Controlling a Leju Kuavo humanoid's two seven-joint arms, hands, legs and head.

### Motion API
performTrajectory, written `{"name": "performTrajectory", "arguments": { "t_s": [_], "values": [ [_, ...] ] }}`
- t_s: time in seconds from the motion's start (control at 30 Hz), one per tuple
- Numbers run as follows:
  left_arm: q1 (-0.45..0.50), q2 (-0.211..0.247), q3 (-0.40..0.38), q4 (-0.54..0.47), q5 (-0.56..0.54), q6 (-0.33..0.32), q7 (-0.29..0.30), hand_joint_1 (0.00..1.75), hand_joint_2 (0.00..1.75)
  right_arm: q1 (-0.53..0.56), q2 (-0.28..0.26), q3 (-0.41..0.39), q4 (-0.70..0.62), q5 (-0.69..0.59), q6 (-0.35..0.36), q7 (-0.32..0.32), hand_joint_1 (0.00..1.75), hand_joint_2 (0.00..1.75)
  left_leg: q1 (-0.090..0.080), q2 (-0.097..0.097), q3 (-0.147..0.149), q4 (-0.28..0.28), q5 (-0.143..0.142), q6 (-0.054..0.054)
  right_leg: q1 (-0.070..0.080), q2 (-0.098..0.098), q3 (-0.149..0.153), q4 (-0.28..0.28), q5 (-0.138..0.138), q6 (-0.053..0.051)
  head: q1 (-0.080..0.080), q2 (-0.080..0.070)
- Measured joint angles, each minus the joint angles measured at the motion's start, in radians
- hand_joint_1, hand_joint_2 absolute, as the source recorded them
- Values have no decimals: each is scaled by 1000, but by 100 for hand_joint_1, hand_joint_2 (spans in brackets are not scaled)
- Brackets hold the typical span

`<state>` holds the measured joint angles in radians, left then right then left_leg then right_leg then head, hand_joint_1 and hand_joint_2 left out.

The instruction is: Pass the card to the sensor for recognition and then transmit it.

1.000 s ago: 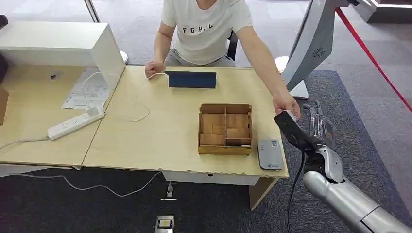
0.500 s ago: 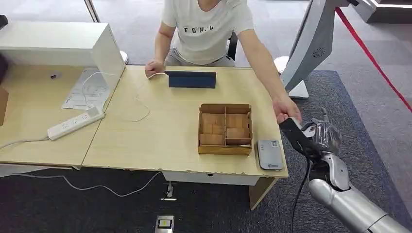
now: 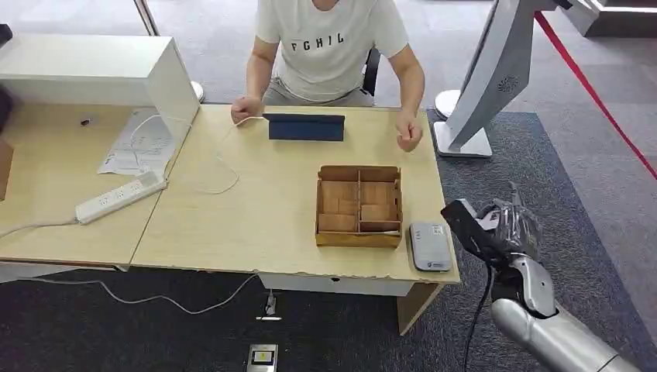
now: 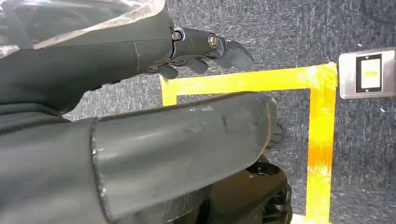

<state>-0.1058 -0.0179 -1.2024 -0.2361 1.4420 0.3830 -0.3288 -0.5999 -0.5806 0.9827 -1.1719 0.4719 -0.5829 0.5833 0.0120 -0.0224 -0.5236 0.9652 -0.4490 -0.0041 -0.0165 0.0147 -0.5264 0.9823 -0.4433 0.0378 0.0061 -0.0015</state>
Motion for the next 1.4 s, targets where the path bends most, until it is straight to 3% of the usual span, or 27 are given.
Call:
{"name": "performTrajectory", "arguments": {
  "t_s": [0.2, 0.5, 1.2, 1.4],
  "values": [
    [0, 2, -6, 0, -8, -12, 0, 0, 0, 22, 4, 4, -6, 34, 9, 8, 175, 175, 0, 0, 0, 0, 0, 0, 0, 0, 0, 0, 0, 0, 0, 0],
    [-1, 5, -6, 0, -8, -15, -3, 0, 0, 24, 41, 10, 15, 35, 17, -39, 175, 175, 0, 0, 0, 0, 0, 0, 0, 0, 0, 0, 0, 0, 0, 0],
    [0, -1, -10, 0, 22, -7, -10, 0, 0, -45, 197, 42, 221, -6, 60, -132, 175, 175, 0, 0, -1, 0, 0, 0, 0, 0, 0, 1, 0, 0, 0, 0],
    [0, -6, -10, 0, 40, 0, -31, 0, 0, -57, 234, 50, 293, -42, 59, -184, 175, 175, 0, 0, -1, 0, 0, 0, 0, 0, 0, 0, 0, 0, 0, 0]
  ]
}}
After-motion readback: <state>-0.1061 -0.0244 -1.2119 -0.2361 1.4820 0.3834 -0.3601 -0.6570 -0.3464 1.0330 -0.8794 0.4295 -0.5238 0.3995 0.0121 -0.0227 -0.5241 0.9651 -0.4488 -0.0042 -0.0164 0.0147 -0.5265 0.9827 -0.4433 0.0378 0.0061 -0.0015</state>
